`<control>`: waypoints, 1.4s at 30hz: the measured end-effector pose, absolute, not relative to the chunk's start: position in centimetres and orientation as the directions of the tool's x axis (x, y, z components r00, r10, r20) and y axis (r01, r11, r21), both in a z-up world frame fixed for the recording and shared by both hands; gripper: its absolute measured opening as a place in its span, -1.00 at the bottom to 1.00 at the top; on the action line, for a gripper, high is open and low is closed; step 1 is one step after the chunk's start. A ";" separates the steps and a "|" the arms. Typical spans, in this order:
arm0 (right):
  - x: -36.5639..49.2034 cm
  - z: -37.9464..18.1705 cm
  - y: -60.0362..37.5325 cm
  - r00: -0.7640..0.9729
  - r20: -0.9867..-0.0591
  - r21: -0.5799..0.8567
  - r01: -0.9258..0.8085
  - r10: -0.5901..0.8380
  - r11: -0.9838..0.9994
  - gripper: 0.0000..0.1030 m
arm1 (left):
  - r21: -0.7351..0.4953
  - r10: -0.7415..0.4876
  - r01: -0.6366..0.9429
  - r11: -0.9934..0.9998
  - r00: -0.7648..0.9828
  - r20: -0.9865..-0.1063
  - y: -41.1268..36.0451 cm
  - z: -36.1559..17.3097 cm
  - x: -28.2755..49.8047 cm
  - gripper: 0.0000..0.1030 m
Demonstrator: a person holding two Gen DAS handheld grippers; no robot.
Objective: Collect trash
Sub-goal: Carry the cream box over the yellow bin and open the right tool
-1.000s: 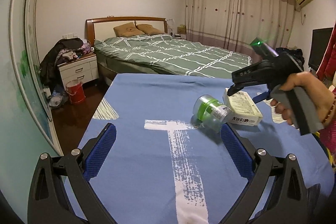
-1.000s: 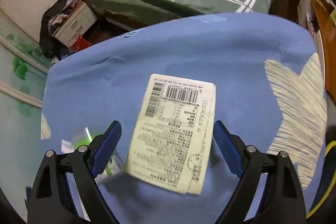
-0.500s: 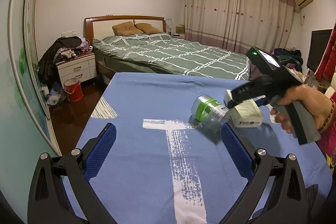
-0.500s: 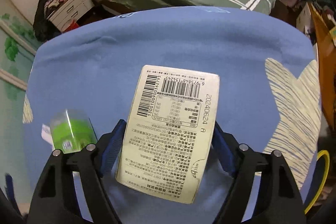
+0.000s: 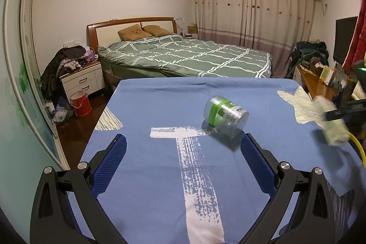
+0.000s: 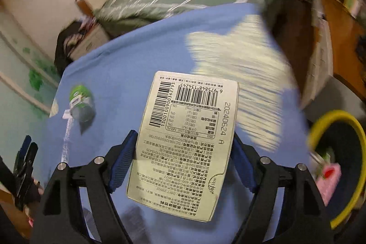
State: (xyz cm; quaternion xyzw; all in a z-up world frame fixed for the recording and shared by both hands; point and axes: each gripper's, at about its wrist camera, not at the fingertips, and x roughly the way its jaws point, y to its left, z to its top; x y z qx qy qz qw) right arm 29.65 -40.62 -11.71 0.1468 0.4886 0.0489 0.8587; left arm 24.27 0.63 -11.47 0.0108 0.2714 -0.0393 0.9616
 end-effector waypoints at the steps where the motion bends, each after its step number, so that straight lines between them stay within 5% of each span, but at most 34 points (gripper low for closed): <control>1: 28.4 -11.4 -42.4 0.539 -0.819 0.292 0.091 0.199 0.952 0.44 | 0.004 -0.070 0.084 0.996 0.848 -0.525 0.5 -11.5 24.3 0.90; 10: 22.3 -13.0 -55.1 0.557 -0.831 0.239 0.385 -0.018 0.891 0.44 | 0.048 -0.067 0.110 0.993 0.840 -0.539 -0.5 -12.2 24.6 0.90; 20: 21.4 -16.8 -59.5 0.506 -0.861 0.238 0.501 -0.058 0.832 0.58 | 0.086 -0.060 0.129 0.988 0.830 -0.554 -1.4 -12.9 25.0 0.91; 31: 20.3 -12.9 -52.8 0.668 -0.743 0.246 0.335 -0.045 0.910 0.61 | 0.064 -0.109 0.185 0.981 0.787 -0.608 -2.6 -13.2 26.0 0.90; 42: 25.0 -11.5 -45.9 0.760 -0.642 0.307 0.136 0.099 0.942 0.65 | 0.100 -0.241 0.406 0.908 0.704 -0.668 -6.7 -12.0 31.3 0.90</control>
